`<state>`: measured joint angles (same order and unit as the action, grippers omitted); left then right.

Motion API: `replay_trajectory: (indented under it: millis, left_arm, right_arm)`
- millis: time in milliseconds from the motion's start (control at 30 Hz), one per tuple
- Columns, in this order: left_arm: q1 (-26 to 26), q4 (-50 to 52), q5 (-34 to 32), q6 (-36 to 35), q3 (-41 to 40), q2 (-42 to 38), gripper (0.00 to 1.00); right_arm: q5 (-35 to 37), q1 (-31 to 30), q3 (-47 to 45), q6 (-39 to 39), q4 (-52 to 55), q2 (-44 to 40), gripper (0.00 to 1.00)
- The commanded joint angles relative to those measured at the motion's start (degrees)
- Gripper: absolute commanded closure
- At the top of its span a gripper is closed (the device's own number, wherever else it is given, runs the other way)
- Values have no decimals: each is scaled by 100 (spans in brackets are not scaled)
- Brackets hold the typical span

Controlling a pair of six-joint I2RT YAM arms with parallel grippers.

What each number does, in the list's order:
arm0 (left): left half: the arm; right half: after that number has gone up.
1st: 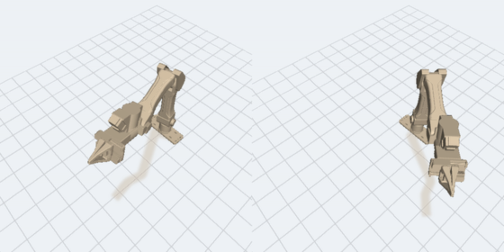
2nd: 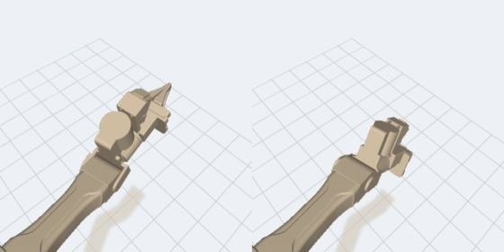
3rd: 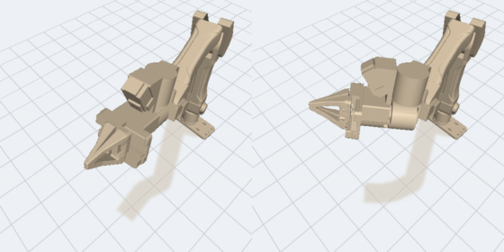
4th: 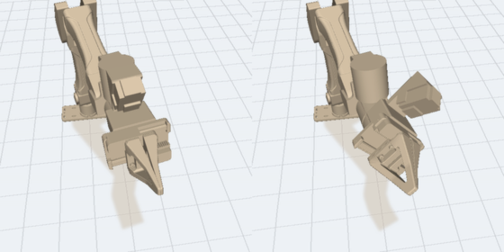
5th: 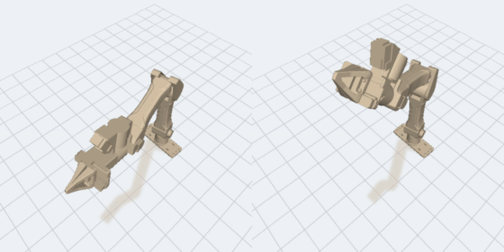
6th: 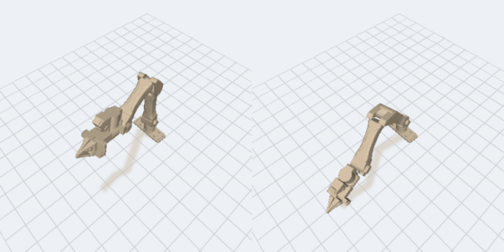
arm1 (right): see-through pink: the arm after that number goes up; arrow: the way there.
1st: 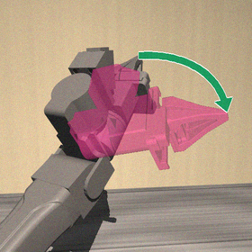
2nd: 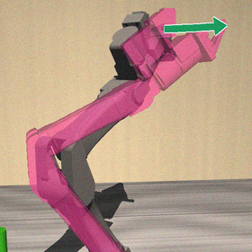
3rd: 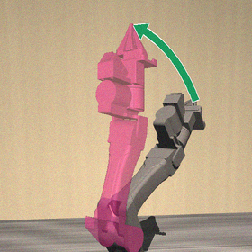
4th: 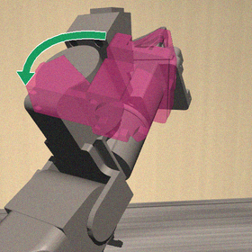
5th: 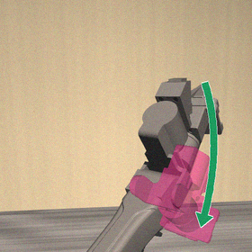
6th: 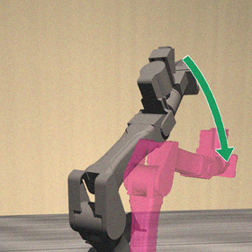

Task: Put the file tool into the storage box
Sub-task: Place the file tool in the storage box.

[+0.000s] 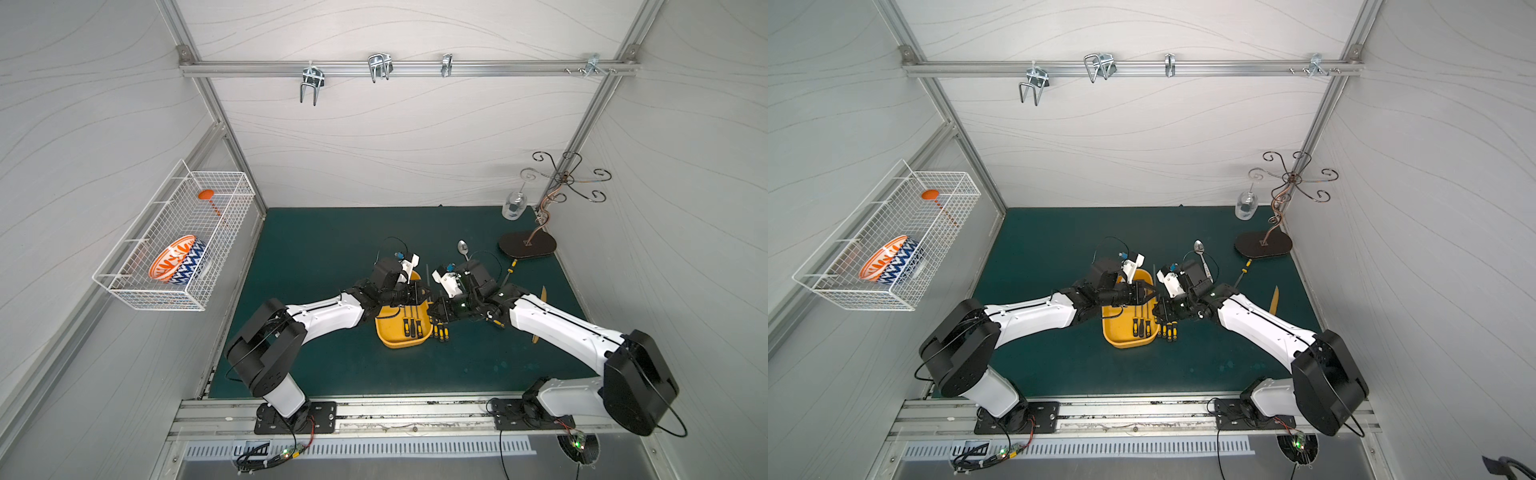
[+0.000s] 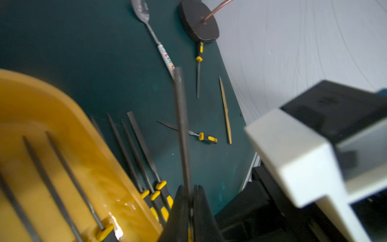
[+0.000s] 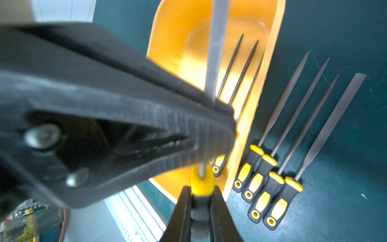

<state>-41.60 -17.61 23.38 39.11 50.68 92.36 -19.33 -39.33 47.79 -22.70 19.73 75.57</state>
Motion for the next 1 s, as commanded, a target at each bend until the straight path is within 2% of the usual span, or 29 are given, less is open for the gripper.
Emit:
replay_trajectory:
  millis: [0, 67, 133, 200, 267, 300, 433, 567, 833, 900, 967]
  left_arm:
    - [34, -146, -24, -27, 134, -12, 100]
    - [44, -151, -50, 3, 82, -37, 100]
    - [80, -185, -119, 58, 1, -83, 100]
    - [165, -212, -314, 142, -140, -216, 100]
    - [298, -208, -558, 229, -315, -412, 100]
    - [366, -177, -710, 279, -412, -527, 100]
    - [464, 431, -1559, 29, -604, -821, 100]
    - [450, 1719, -2254, -338, -239, -421, 100]
    - [104, 2685, -2471, -615, 461, 451, 100]
    - [1, 2753, -2513, -693, 614, 519, 99]
    - [-40, 2754, -2490, -712, 679, 540, 90]
  right_arm:
    - [-36, 29, 20, -33, -61, -106, 100]
    - [-27, 23, 20, -37, -69, -114, 100]
    - [-12, 29, 20, -33, -57, -113, 94]
    - [44, 30, 3, -71, -68, -154, 69]
    - [190, 26, -39, -104, -63, -224, 57]
    - [269, 22, -64, -120, -61, -270, 54]
    - [392, 28, -136, -125, -76, -324, 53]
    - [803, 32, -82, -186, 154, -192, 53]
    - [2319, 515, 222, -356, 1201, 178, 49]
    - [2687, 757, 395, -356, 1581, 420, 43]
    - [3030, 941, 571, -292, 1883, 699, 34]
